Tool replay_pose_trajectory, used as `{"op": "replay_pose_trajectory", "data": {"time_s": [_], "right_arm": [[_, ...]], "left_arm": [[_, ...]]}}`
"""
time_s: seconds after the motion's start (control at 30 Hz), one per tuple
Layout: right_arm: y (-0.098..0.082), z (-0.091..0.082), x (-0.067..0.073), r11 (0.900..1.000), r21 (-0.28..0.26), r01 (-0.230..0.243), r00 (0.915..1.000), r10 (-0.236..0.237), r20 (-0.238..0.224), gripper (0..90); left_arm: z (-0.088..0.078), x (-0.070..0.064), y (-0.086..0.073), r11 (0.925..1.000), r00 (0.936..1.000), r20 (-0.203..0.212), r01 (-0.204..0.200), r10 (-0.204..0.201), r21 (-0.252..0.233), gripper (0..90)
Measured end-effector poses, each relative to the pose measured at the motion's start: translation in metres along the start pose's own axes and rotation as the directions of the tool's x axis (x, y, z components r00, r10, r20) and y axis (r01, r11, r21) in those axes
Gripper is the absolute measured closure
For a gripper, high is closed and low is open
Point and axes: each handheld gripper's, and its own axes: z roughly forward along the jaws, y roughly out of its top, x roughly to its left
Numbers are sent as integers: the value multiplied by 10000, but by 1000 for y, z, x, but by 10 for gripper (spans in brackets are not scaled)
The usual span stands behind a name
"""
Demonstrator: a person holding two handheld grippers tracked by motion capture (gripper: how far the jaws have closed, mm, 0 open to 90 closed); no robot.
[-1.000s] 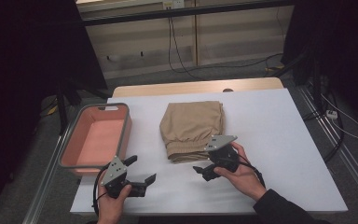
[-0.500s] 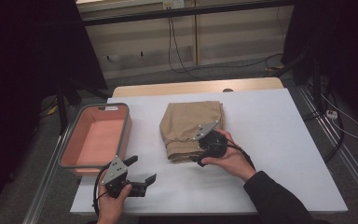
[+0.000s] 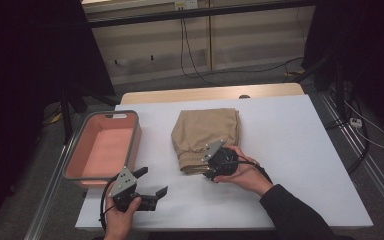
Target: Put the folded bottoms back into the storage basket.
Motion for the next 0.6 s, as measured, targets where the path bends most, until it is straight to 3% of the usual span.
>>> {"op": "replay_pose_trajectory", "data": {"time_s": [0.1, 0.4, 0.6], "right_arm": [[0, 3, 1, 9990, 236, 378, 9989, -385, 280, 426], [-5, 6, -8, 9990, -44, 440, 9989, -441, -149, 435], [-7, 6, -10, 9983, -198, 557, 9983, -559, -137, 479]], "left_arm": [[0, -1, 0, 10000, 10000, 9, 4, -4, -21, 44], [2, 0, 0, 10000, 10000, -69, -3, 3, 37, 45], [1, 0, 0, 9999, 9999, -72, -92, 93, 127, 45]]}}
